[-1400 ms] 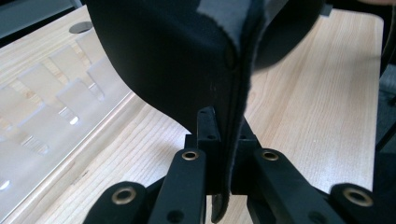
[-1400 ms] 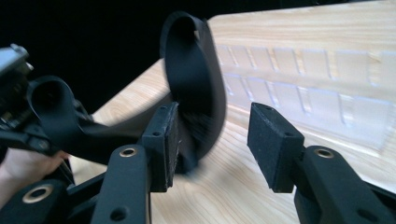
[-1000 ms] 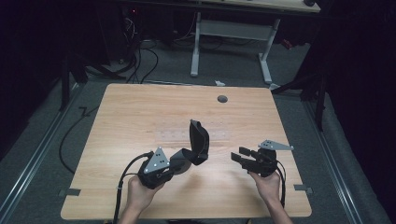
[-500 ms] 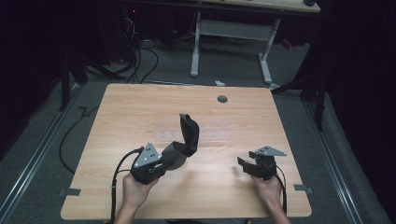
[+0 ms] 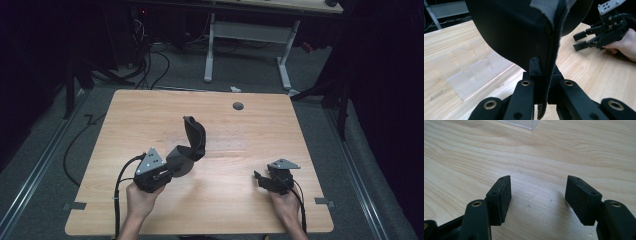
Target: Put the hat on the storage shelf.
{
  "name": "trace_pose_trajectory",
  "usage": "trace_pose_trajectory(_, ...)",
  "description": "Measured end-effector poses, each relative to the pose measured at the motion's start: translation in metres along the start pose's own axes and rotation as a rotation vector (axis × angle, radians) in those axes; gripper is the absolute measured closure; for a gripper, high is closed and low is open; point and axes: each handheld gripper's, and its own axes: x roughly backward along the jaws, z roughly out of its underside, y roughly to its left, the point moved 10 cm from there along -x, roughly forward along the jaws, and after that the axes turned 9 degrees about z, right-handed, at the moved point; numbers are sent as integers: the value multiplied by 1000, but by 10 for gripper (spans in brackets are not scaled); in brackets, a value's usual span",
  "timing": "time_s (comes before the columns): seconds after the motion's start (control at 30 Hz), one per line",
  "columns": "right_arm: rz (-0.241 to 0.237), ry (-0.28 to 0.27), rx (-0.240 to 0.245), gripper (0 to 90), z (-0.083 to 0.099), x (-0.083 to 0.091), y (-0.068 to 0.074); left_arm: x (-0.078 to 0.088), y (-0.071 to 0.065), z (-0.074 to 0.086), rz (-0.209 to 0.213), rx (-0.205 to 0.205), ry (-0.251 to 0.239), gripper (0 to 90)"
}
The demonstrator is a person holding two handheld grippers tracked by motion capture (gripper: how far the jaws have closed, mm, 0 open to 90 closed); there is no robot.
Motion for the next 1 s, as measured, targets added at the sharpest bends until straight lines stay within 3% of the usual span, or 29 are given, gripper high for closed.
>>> trace_pose_trajectory(0.33, -4, 6, -8, 358, 0, 0, 0, 3, 12, -12, -24, 25, -41, 866)
trace_pose_trajectory(0.7, -5, 8, -8, 348, 1, 0, 1, 5, 22, -34, -50, -8, -67, 866)
trace_pose_trajectory(1.0, -7, 7, -8, 343, 0, 0, 1, 5, 33, -48, -71, 0, -98, 865)
